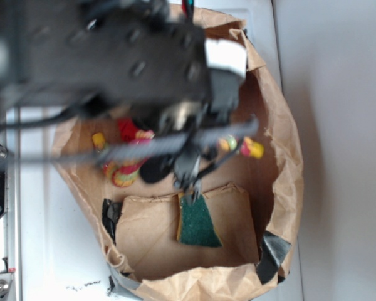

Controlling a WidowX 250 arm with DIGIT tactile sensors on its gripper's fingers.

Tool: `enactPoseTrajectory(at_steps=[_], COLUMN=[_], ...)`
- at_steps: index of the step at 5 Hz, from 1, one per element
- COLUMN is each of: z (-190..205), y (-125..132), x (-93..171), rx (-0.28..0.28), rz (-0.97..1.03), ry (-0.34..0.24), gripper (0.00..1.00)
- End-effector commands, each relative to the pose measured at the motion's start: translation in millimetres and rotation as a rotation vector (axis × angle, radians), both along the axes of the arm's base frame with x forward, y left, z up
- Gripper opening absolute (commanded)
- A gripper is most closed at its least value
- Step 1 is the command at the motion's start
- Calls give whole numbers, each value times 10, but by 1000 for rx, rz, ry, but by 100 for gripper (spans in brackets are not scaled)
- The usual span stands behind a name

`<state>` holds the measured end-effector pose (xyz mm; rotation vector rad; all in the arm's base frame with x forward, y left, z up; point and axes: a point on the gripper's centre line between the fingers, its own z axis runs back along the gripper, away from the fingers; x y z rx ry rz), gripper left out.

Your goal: Grab the multicolored rope.

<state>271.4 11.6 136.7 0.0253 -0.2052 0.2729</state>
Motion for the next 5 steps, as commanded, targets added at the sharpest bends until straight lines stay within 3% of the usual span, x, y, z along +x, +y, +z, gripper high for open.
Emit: enactPoseTrajectory(at_steps=[1, 3, 5], z=[552, 701, 788], y=[1, 133, 84], x=[1, -34, -118], rx=[36, -11, 14], rz=[-72, -101, -72], ry=[-55, -30, -41], gripper=[0, 0, 0])
